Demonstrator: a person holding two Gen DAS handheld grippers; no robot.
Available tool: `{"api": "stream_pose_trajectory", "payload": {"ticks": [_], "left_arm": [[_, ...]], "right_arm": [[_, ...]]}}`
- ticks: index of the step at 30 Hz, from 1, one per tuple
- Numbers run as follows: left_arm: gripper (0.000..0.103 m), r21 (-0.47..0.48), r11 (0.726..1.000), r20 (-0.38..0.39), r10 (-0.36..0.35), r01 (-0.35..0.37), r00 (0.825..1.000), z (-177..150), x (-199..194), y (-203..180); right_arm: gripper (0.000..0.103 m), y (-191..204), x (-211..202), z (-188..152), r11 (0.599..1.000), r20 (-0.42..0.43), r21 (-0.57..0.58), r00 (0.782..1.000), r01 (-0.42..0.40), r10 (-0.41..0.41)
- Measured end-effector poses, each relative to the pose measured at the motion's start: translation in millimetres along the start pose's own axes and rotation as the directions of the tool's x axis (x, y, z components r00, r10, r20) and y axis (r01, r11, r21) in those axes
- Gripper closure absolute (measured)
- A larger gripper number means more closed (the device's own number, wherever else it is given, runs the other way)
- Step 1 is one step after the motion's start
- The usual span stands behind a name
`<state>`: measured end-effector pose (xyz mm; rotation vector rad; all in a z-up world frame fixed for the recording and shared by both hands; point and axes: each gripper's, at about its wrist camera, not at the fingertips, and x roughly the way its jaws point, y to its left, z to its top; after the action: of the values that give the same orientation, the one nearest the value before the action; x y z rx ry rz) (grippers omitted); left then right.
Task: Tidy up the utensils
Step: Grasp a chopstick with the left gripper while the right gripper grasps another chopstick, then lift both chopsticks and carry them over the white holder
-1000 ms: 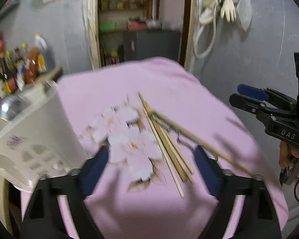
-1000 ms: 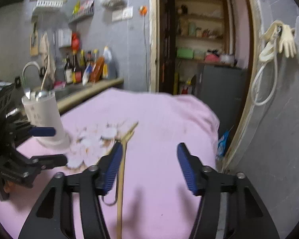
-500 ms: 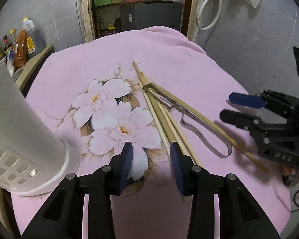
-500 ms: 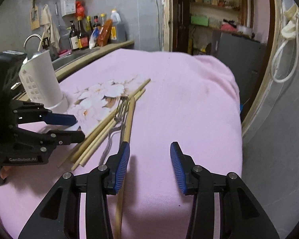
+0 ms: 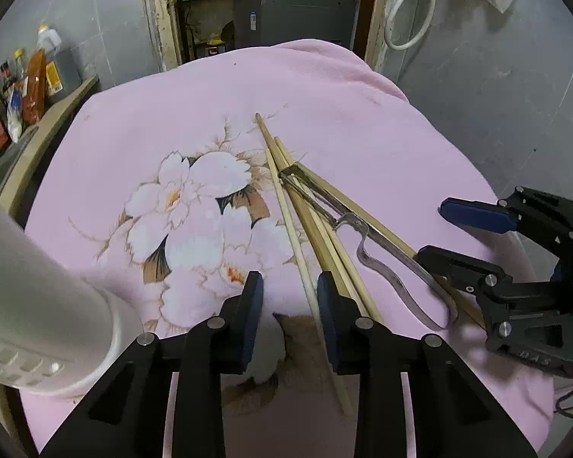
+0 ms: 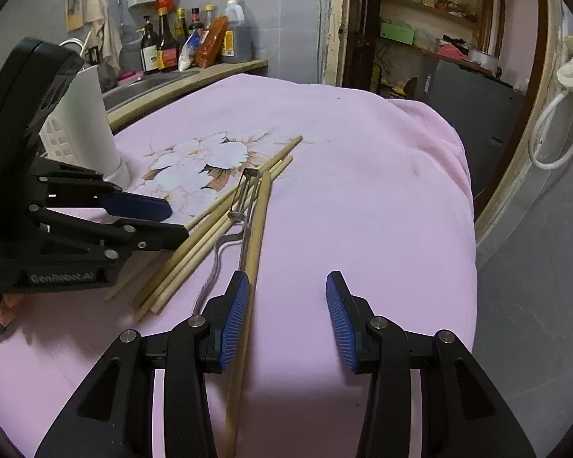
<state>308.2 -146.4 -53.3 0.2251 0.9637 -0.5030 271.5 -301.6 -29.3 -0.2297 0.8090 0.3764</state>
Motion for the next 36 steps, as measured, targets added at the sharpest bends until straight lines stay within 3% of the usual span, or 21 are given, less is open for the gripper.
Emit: {"api": "stream_pose_trajectory", "payload": {"ticks": [7, 10, 14, 15, 18, 23, 31, 34, 36], "left_arm": [[0.09, -0.024, 1.0, 0.006, -0.01, 0.01, 1.0, 6.0, 7.4, 3.7], [0.098, -0.052, 0.998, 0.0, -0.023, 0.023, 1.0, 10.5, 10.5, 5.5], [0.1, -0.108, 0.993, -0.01, -0.04, 0.039, 0.999, 11.6, 8.6, 12.9], [0.1, -0.12, 0.992, -0.012, -0.044, 0.042, 0.999, 10.4, 6.9, 16.0], [0.1, -0.147, 0.988, -0.02, -0.045, 0.042, 0.999, 4.2, -2.9, 21.5], [0.1, -0.113, 0.993, -0.061, -0.036, 0.029, 0.997, -6.1, -18.1, 19.0], [0.1, -0.101, 0.995, -0.133, -0.013, -0.001, 0.991, 14.5, -4.2, 18.1], [0.1, -0.12, 0.993, -0.132, -0.008, -0.008, 0.991, 20.2, 0.5, 18.5], [0.1, -0.12, 0.993, -0.123, -0.004, -0.011, 0.992, 18.9, -1.0, 16.9]], "right_arm": [[0.063, 7.2, 15.2, 8.5, 0.998, -0.031, -0.057, 0.999, 0.026, -0.028], [0.068, 8.1, 22.0, 13.0, 0.995, -0.043, -0.077, 0.997, 0.055, -0.059], [0.097, 2.8, 26.3, 19.9, 0.995, -0.038, -0.068, 0.996, 0.073, -0.075], [0.098, -1.4, 25.7, 20.9, 0.997, -0.037, -0.052, 0.998, 0.057, -0.059], [0.098, -8.6, 24.6, 21.0, 0.999, -0.038, -0.019, 0.999, 0.032, -0.032], [0.098, -3.0, 24.2, 21.9, 0.996, -0.051, -0.067, 0.997, 0.061, -0.064], [0.094, -6.1, 41.3, 40.9, 0.998, -0.135, -0.059, 0.99, 0.027, -0.035], [0.091, -5.3, 46.1, 45.7, 0.997, -0.175, -0.078, 0.984, 0.011, -0.024], [0.094, -10.8, 47.3, 48.1, 0.999, -0.193, -0.046, 0.981, -0.007, -0.003]]}}
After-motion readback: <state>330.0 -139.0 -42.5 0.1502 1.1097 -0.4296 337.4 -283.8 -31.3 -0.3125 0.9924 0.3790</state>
